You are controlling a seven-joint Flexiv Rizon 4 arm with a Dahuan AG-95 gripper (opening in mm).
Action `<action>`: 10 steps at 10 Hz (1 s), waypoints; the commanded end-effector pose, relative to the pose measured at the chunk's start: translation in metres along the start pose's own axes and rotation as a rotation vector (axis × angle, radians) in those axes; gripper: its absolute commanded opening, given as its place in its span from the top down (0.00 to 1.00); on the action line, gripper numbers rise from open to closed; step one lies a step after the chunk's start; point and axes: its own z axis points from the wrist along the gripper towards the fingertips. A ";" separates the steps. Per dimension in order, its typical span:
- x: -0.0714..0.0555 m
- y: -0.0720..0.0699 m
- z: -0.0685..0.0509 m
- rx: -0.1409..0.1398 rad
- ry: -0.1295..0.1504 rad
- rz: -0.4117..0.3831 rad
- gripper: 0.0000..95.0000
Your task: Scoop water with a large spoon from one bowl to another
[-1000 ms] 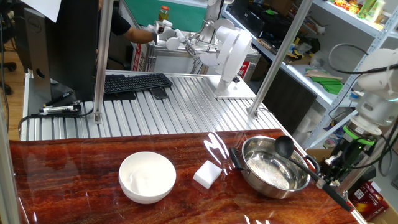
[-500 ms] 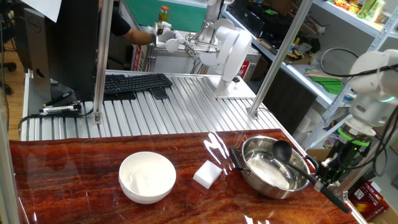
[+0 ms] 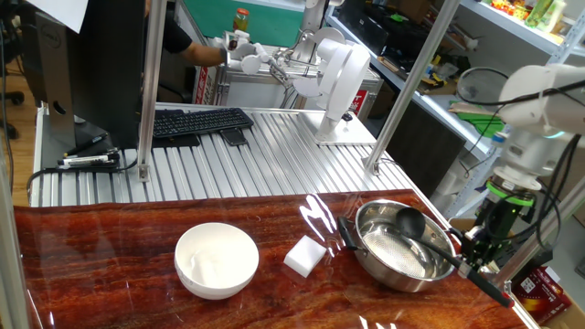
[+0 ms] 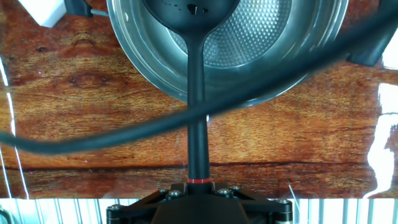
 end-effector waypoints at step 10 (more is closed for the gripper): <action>0.003 0.001 0.004 -0.008 0.007 0.013 1.00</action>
